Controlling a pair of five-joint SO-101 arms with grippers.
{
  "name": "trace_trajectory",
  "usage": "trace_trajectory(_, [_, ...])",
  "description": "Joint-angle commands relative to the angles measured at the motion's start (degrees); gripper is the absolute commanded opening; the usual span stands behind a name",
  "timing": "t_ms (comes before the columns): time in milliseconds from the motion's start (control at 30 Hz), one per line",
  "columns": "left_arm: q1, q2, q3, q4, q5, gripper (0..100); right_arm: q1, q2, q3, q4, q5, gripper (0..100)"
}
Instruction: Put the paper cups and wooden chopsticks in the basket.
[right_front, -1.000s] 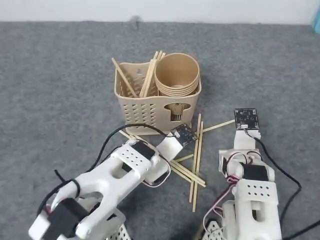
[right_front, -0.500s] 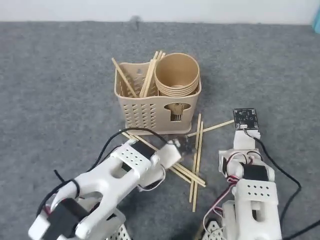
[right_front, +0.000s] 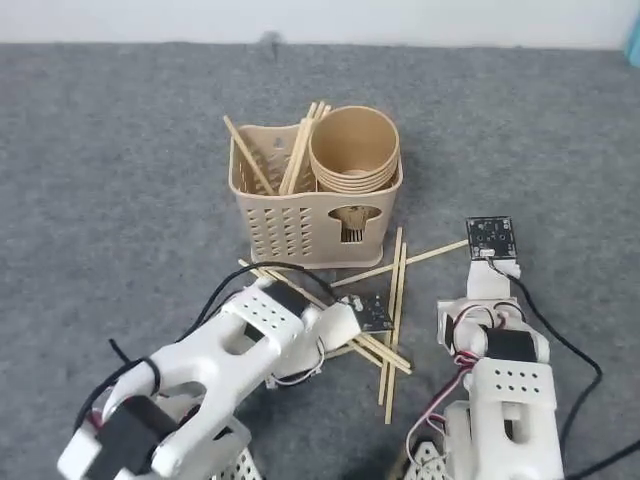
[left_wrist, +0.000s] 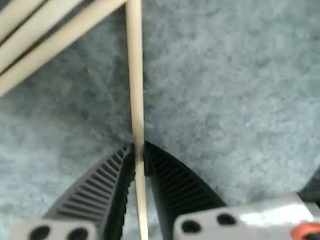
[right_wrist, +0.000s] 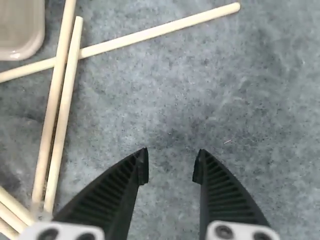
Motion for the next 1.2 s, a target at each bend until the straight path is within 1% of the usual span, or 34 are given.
trace_trajectory(0, [-5.8,-1.9,-7.2,6.0,-1.2,1,-0.6,-1.0,-2.5,-1.1,0.8,16.2])
trace_trajectory(167, [-17.2,-12.6,-14.6,17.4,-12.1,1,-0.4,-1.0,-2.5,-1.1,0.8,16.2])
trace_trajectory(267, [-21.9,-19.8,-16.2,22.3,-14.7,1,-0.5,-1.0,-2.5,-1.1,0.8,16.2])
trace_trajectory(400, [-25.7,-27.3,-16.0,25.7,-16.7,1,-0.6,-1.0,-2.5,-1.1,0.8,16.2])
trace_trajectory(567, [-30.9,-32.0,-16.0,25.8,-16.9,1,-0.6,-1.0,-2.5,-1.0,0.8,16.2])
trace_trajectory(767, [-34.5,-36.4,-16.5,25.1,-16.5,1,-0.6,-1.0,-2.5,-1.0,0.7,16.2])
trace_trajectory(933, [-36.7,-46.6,-16.1,25.0,-16.4,1,-0.7,-1.0,-2.5,-1.0,0.7,16.2])
trace_trajectory(1167, [-37.7,-60.4,-16.4,26.0,-16.4,1,-0.7,-1.0,-2.5,-1.0,0.6,16.2])
